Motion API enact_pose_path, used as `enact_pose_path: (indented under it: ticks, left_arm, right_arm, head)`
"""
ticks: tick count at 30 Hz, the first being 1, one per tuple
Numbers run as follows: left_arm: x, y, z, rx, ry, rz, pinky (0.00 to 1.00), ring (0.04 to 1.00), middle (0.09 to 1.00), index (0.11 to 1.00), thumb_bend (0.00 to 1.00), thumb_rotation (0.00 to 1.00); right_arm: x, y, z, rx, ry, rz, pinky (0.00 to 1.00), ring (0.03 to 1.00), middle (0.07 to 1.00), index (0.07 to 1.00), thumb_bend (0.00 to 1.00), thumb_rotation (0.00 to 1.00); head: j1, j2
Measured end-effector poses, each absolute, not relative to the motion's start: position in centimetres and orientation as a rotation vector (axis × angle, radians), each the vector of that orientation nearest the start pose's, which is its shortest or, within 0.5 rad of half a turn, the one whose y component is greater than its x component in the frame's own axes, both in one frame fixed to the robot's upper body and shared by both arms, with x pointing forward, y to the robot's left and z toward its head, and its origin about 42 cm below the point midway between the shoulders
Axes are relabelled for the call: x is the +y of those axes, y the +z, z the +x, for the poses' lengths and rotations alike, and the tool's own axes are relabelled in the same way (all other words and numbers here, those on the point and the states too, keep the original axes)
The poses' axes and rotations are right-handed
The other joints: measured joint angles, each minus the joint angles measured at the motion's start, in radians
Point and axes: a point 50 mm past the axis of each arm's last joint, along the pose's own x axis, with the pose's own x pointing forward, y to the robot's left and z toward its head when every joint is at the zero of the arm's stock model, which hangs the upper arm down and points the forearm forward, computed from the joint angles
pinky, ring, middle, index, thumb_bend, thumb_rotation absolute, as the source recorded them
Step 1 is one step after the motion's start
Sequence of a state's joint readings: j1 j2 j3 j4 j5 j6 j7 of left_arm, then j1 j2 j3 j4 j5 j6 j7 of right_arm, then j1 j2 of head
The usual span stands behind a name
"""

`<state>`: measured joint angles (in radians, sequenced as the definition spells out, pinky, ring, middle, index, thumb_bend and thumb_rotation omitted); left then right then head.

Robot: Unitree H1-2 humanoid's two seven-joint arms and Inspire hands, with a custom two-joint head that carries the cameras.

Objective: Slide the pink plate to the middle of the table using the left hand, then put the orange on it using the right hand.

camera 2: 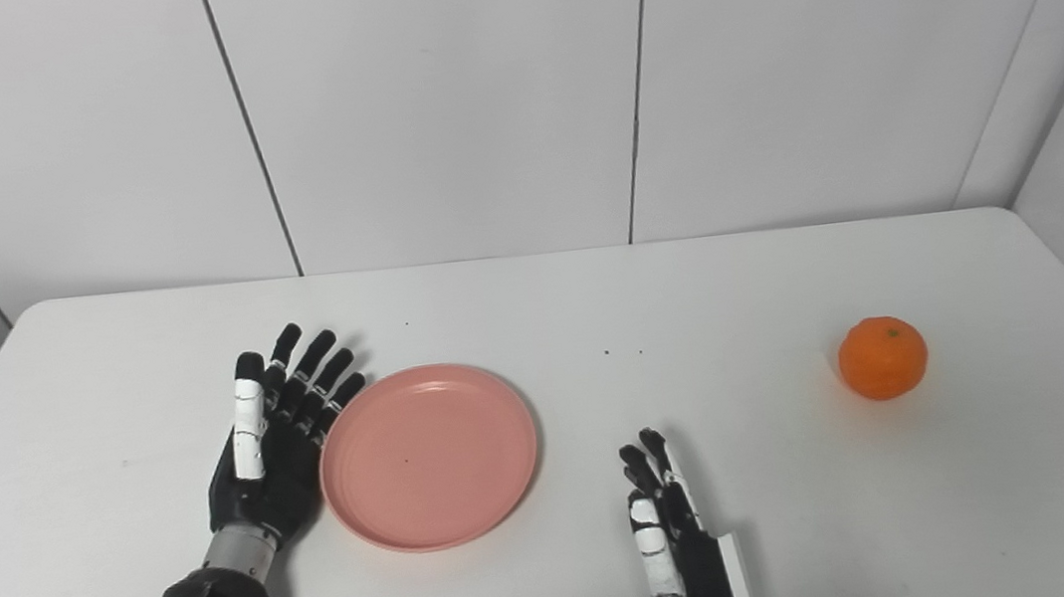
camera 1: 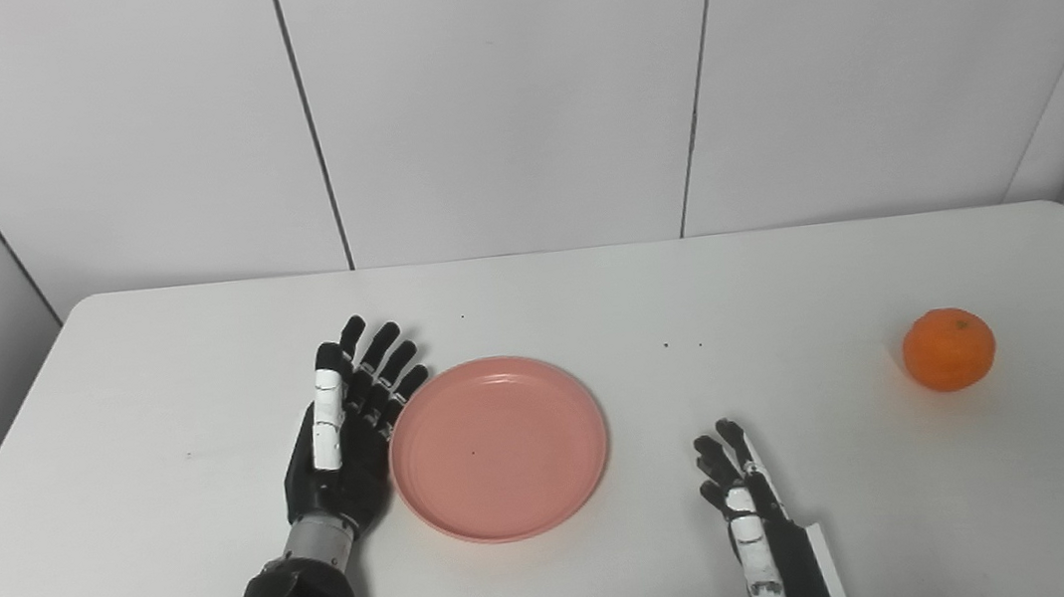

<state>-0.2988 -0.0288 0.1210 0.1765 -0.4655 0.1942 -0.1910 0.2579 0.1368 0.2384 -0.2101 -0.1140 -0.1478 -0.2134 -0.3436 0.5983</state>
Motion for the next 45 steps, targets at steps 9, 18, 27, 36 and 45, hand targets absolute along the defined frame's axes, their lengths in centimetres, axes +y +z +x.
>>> enact_pose_path:
  ticks: [9, 18, 27, 36, 45]
  left_arm:
    - [18.7, 13.2, 37.2, 0.035, -0.263, -0.548, 0.95, 0.939, 0.953, 1.000, 0.77, 0.70]
    - [18.5, 13.2, 37.2, 0.039, -0.266, -0.566, 0.95, 0.944, 0.946, 1.000, 0.76, 0.67]
    - [17.9, 13.2, 37.3, 0.044, -0.285, -0.579, 0.96, 0.951, 0.951, 1.000, 0.73, 0.66]
    - [16.5, 13.2, 37.2, 0.054, -0.301, -0.607, 0.96, 0.952, 0.950, 1.000, 0.71, 0.65]
    - [15.9, 13.0, 37.2, 0.063, -0.304, -0.622, 0.96, 0.942, 0.941, 1.000, 0.71, 0.64]
  right_arm:
    - [-13.5, 11.5, 20.1, -0.181, -0.144, 0.033, 0.94, 0.942, 0.959, 0.958, 0.70, 1.00]
    - [-13.4, 11.4, 20.1, -0.193, -0.163, -0.012, 0.93, 0.938, 0.962, 0.953, 0.67, 1.00]
    - [-13.4, 11.4, 20.1, -0.197, -0.163, -0.018, 0.93, 0.935, 0.959, 0.945, 0.68, 1.00]
    - [-13.3, 11.4, 20.1, -0.199, -0.163, -0.031, 0.94, 0.944, 0.967, 0.952, 0.67, 1.00]
    - [-13.4, 11.4, 20.1, -0.209, -0.177, -0.041, 0.89, 0.921, 0.935, 0.926, 0.66, 1.00]
  head:
    - [-0.061, -0.011]
    - [-0.132, -0.025]
    - [-0.149, -0.018]
    - [-0.161, -0.020]
    - [-0.158, -0.026]
